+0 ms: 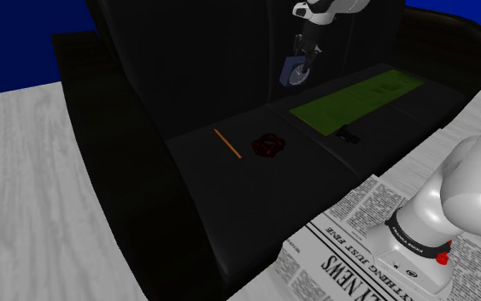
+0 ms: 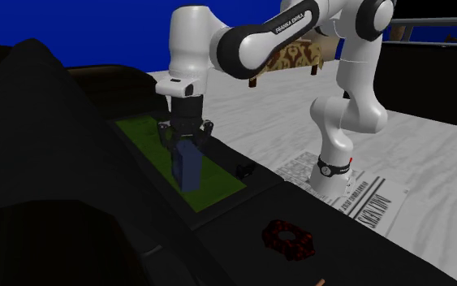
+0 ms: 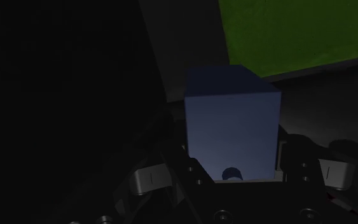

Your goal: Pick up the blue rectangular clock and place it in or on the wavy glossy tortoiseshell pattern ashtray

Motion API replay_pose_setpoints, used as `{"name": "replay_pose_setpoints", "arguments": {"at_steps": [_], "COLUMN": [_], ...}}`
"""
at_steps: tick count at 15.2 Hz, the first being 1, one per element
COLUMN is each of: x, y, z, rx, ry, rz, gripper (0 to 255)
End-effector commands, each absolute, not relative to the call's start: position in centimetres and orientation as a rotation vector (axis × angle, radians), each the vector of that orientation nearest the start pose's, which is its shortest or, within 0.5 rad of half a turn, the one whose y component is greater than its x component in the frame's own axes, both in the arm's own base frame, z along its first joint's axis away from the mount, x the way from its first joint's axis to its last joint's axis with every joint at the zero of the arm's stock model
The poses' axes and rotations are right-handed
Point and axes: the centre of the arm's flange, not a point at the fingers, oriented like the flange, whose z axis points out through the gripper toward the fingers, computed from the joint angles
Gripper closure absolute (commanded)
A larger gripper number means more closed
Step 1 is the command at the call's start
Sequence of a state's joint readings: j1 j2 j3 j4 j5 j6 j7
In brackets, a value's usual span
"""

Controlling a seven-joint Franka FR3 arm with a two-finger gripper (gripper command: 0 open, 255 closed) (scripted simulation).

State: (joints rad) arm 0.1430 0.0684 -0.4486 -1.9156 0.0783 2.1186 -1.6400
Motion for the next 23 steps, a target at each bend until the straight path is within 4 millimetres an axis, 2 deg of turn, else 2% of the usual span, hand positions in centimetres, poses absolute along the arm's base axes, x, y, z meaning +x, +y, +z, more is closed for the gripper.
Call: {"name": "replay_pose_setpoints", "arguments": {"at_steps": [1, 20, 23], "x": [55.3, 44.1, 43.9], "y": [-14.6, 7.8, 8.3], "z": [47.5, 49.0, 48.0], "rx": [-2.572, -2.572, -2.572], "ry": [-1.957, -1.957, -1.957], "rz": [-0.182, -0.182, -0.182], "gripper": [255, 255, 255]}}
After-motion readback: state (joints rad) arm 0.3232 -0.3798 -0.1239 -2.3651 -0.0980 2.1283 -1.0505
